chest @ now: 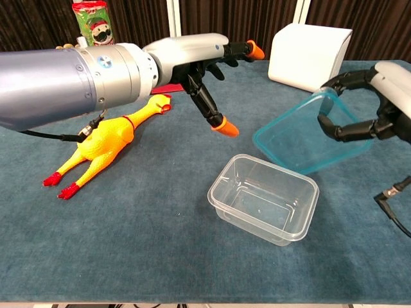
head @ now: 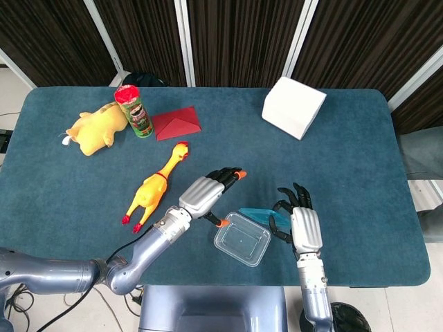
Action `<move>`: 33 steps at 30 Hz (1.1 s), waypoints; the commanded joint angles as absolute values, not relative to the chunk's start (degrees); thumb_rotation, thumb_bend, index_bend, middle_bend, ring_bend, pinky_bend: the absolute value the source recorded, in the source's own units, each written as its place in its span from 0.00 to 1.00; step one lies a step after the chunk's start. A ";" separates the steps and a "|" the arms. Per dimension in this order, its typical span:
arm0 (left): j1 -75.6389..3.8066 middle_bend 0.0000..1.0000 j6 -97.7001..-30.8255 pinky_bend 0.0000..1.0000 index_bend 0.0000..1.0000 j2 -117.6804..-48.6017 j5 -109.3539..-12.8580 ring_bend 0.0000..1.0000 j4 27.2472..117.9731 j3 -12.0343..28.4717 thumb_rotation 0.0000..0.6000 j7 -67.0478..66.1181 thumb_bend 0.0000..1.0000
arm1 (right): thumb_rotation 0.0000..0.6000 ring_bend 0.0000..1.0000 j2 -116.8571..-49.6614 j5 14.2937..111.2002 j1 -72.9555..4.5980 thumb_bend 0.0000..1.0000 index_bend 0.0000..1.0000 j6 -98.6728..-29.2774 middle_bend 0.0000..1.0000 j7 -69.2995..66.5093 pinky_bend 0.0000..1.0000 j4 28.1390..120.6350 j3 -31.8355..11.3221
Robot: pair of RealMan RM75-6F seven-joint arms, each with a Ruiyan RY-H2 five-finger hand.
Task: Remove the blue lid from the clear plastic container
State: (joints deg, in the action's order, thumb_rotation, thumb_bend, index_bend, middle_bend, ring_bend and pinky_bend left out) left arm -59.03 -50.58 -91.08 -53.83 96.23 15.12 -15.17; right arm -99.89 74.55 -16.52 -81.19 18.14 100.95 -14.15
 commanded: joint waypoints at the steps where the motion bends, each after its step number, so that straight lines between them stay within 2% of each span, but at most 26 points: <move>1: -58.23 0.00 -51.25 0.13 0.00 -89.77 -54.49 0.00 97.25 15.28 1.00 -14.33 0.00 | 1.00 0.00 -99.87 73.22 -17.80 0.59 0.61 -80.84 0.24 19.26 0.00 100.96 -16.48; 8: -54.83 0.00 -53.61 0.13 0.00 -84.22 -58.12 0.00 101.55 15.34 1.00 -10.90 0.00 | 1.00 0.00 -96.60 70.49 -19.59 0.59 0.61 -79.77 0.24 21.30 0.00 99.89 -20.60; 15: -49.55 0.00 -57.23 0.13 0.00 -76.65 -63.56 0.00 106.57 14.06 1.00 -6.77 0.00 | 1.00 0.00 -91.79 66.57 -18.85 0.60 0.61 -78.68 0.24 22.19 0.00 98.88 -21.33; 19: -45.20 0.00 -60.00 0.13 0.00 -71.46 -67.73 0.00 109.09 11.70 1.00 -4.20 0.00 | 1.00 0.00 -89.34 63.93 -18.47 0.60 0.59 -78.23 0.24 23.81 0.00 98.28 -21.39; 21: -42.99 0.00 -61.48 0.12 0.00 -69.09 -69.96 0.00 109.76 10.22 1.00 -3.04 0.00 | 1.00 0.00 -88.44 62.38 -18.43 0.60 0.51 -77.93 0.22 24.61 0.00 98.14 -21.55; 24: -39.21 0.00 -64.18 0.12 0.00 -65.81 -73.70 0.00 110.33 8.03 1.00 0.51 0.00 | 1.00 0.00 -86.74 60.28 -18.77 0.59 0.26 -77.01 0.11 26.90 0.00 98.65 -21.26; 26: -37.18 0.00 -65.64 0.11 0.00 -64.27 -75.77 0.00 110.08 6.73 1.00 2.60 0.00 | 1.00 0.00 -86.08 59.31 -19.02 0.53 0.05 -76.68 0.02 28.09 0.00 99.19 -21.03; 27: -36.00 0.00 -66.50 0.11 0.00 -63.43 -77.00 0.00 109.72 5.89 1.00 3.66 0.00 | 1.00 0.00 -85.77 58.64 -19.21 0.50 0.01 -76.50 0.01 28.93 0.00 99.62 -20.87; 29: -34.19 0.00 -67.96 0.11 0.00 -62.28 -78.95 0.00 109.03 4.67 1.00 5.41 0.00 | 1.00 0.00 -85.44 57.49 -19.59 0.43 0.00 -76.40 0.00 30.31 0.00 100.45 -20.76; 33: -30.78 0.00 -70.87 0.11 0.00 -60.46 -82.59 0.00 107.42 2.47 1.00 9.11 0.00 | 1.00 0.00 -85.28 56.10 -20.34 0.40 0.00 -77.25 0.00 32.31 0.00 101.78 -20.76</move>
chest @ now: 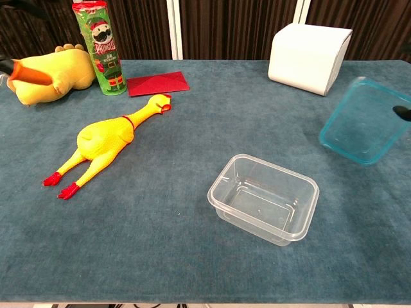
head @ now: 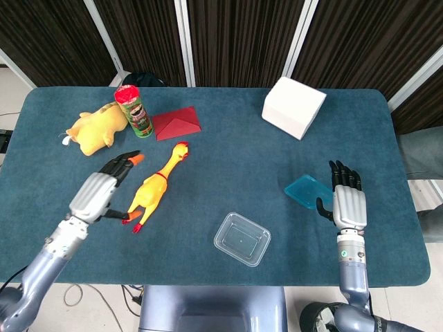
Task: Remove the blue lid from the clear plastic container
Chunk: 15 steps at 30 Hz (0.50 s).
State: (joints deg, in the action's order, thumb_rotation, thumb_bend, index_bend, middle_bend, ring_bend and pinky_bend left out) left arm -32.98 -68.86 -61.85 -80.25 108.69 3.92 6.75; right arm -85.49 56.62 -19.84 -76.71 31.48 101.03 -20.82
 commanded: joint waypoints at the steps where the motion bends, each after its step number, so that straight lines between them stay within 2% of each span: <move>1: -30.18 0.00 -71.48 0.11 0.00 -60.22 -83.23 0.00 107.06 2.12 1.00 9.63 0.00 | 1.00 0.00 -85.27 56.13 -20.42 0.40 0.00 -77.50 0.00 32.46 0.00 101.88 -20.72; 6: -26.05 0.00 -75.86 0.11 0.00 -59.13 -86.74 0.00 105.23 -0.26 1.00 11.95 0.00 | 1.00 0.00 -84.02 56.65 -20.31 0.40 0.00 -78.58 0.00 32.35 0.00 102.75 -20.36; 10: -22.69 0.00 -78.68 0.10 0.00 -58.52 -89.35 0.00 103.73 -2.67 1.00 12.09 0.00 | 1.00 0.00 -79.81 58.16 -18.48 0.40 0.00 -78.22 0.00 30.63 0.00 106.02 -18.26; 12: -20.72 0.00 -80.35 0.10 0.00 -58.84 -90.82 0.00 102.25 -4.06 1.00 11.46 0.00 | 1.00 0.00 -76.27 61.26 -16.54 0.39 0.00 -77.97 0.00 28.44 0.00 107.88 -15.66; 15: -17.82 0.00 -82.72 0.10 0.00 -59.98 -91.96 0.00 100.03 -5.70 1.00 10.84 0.00 | 1.00 0.00 -71.23 68.07 -13.20 0.30 0.00 -78.35 0.00 23.76 0.00 108.81 -10.98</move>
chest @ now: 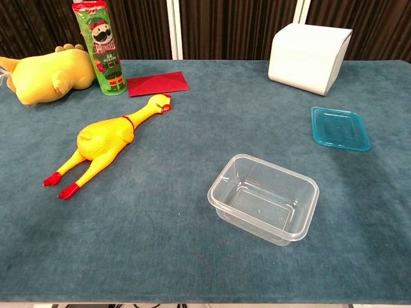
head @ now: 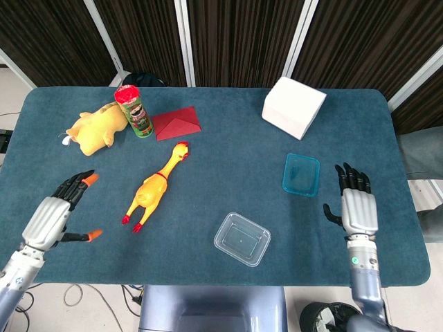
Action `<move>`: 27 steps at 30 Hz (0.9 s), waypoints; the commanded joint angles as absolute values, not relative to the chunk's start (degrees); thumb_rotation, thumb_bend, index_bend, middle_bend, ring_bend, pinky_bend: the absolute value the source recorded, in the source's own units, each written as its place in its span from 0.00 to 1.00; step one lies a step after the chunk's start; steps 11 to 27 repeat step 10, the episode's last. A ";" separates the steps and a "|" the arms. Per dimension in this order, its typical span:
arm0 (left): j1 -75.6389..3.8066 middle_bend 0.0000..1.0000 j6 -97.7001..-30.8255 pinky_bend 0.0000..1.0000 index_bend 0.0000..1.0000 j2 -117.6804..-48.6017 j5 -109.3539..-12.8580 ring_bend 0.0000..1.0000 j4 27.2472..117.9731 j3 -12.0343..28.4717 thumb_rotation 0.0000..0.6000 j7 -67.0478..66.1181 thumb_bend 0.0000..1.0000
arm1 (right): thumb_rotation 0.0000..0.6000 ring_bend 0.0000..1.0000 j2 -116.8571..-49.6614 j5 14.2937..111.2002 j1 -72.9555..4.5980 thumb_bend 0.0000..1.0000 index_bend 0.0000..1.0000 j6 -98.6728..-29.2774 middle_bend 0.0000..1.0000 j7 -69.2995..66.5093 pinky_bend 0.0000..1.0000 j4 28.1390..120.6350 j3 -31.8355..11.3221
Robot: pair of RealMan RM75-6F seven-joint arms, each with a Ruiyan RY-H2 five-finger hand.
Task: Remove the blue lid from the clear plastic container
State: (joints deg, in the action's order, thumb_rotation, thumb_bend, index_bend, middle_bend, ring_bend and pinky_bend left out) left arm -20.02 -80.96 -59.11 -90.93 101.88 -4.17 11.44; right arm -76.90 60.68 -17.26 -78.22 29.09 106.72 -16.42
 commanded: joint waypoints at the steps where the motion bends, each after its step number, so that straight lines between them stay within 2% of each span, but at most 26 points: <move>1: -16.68 0.00 -83.69 0.10 0.00 -60.57 -92.13 0.00 99.17 -6.16 1.00 10.50 0.00 | 1.00 0.00 -69.48 71.12 -11.99 0.27 0.00 -78.65 0.00 21.38 0.00 108.57 -9.20; 6: -11.76 0.00 -89.15 0.06 0.00 -63.31 -93.89 0.00 93.83 -7.50 1.00 9.24 0.00 | 1.00 0.00 -63.99 85.02 -6.78 0.23 0.00 -83.38 0.00 10.56 0.00 103.68 -2.11; 10: -9.68 0.00 -91.50 0.01 0.00 -63.50 -94.84 0.00 90.75 -7.97 1.00 6.64 0.00 | 1.00 0.00 -61.84 90.24 -4.36 0.22 0.00 -87.01 0.00 8.09 0.00 99.23 0.59; 27: -9.68 0.00 -91.50 0.01 0.00 -63.50 -94.84 0.00 90.75 -7.97 1.00 6.64 0.00 | 1.00 0.00 -61.84 90.24 -4.36 0.22 0.00 -87.01 0.00 8.09 0.00 99.23 0.59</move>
